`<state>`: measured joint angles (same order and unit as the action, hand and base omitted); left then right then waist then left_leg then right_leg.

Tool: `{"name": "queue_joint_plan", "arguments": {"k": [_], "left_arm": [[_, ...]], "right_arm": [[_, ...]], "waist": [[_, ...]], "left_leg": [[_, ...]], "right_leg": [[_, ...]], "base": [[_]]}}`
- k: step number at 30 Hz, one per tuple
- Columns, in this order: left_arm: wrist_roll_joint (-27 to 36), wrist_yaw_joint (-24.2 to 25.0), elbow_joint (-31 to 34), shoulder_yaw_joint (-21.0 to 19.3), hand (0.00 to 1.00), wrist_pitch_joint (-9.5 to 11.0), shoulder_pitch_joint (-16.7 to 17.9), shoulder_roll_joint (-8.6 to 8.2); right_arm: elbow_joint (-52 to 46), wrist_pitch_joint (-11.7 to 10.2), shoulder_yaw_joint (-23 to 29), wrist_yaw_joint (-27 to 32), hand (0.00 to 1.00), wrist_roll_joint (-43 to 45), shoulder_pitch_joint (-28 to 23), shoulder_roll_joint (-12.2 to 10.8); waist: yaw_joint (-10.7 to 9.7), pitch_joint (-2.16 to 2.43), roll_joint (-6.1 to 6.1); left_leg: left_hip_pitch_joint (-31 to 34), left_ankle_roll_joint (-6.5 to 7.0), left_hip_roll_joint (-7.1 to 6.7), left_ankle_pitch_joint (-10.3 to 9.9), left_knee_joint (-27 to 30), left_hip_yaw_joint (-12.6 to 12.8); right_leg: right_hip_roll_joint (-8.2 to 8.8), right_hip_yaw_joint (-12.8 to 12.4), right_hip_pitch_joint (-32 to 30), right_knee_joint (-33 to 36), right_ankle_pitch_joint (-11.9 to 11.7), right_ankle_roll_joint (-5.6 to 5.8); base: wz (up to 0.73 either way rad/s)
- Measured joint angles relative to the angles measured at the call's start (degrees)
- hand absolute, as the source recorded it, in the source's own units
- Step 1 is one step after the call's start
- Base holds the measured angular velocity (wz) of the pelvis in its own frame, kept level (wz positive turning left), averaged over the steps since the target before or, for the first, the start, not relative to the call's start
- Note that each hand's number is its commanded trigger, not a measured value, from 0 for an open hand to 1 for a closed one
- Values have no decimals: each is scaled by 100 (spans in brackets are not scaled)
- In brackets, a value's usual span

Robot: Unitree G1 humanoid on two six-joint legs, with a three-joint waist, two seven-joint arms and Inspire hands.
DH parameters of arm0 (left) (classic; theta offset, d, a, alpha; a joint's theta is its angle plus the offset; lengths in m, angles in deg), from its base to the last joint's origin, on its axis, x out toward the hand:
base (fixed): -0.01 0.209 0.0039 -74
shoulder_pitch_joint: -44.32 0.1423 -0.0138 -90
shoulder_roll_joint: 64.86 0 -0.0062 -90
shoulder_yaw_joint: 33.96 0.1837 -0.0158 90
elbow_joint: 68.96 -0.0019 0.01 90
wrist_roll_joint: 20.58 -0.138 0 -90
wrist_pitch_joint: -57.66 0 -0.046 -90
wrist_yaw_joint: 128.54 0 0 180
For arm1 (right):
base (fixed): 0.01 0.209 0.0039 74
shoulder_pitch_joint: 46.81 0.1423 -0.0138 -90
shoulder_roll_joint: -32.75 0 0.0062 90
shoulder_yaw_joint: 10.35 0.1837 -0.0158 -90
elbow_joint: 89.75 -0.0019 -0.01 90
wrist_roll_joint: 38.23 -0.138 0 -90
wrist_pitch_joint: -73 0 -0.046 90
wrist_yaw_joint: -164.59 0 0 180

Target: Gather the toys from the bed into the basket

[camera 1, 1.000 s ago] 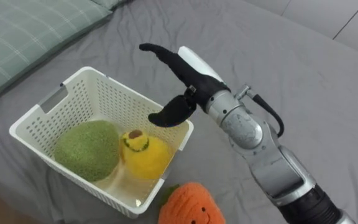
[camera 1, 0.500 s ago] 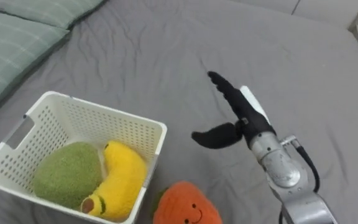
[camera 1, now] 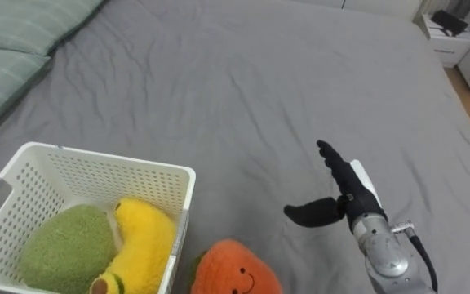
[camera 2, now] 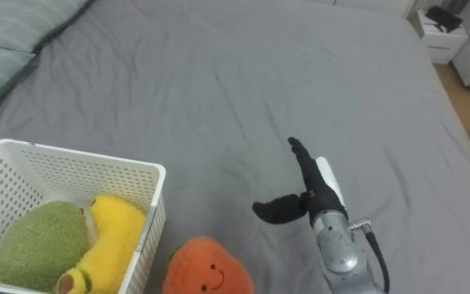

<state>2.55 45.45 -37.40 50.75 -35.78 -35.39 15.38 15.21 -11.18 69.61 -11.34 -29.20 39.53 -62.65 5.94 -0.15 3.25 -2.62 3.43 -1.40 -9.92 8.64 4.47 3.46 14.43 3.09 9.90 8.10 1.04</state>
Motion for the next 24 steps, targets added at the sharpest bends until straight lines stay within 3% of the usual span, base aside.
{"name": "queue_joint_plan", "arguments": {"k": [8, 11, 18, 24], "left_arm": [[129, -103, -18, 213, 0, 41, 10, -32], [140, -111, 0, 340, 0, 70, 19, -42], [220, -100, 36, 440, 0, 133, 18, -50], [222, -85, 30, 440, 0, 137, 18, -47]], "right_arm": [[692, -66, -33, -395, 0, -2, -110, -182], [690, -65, -280, -595, 0, 8, -132, -187], [713, -73, -737, -1169, 0, 14, -120, -187], [874, -72, -892, -1538, 0, 42, -121, -185]], "waist": [[24, -46, -79], [27, -62, -105], [104, -19, -42], [181, -15, -24]], "left_leg": [[5, 3, -3, -12, 10, -36], [56, 4, -13, -13, 19, -90], [65, 2, -19, -10, 31, -155], [60, 3, -23, -12, 22, -160]], "right_leg": [[-2, -6, 5, -5, 0, 1], [-2, 19, -24, -10, 1, 3], [0, 103, -13, -28, 6, 11], [7, 128, 12, -25, 6, 11]], "base": [[0], [6], [6], [0]]}}
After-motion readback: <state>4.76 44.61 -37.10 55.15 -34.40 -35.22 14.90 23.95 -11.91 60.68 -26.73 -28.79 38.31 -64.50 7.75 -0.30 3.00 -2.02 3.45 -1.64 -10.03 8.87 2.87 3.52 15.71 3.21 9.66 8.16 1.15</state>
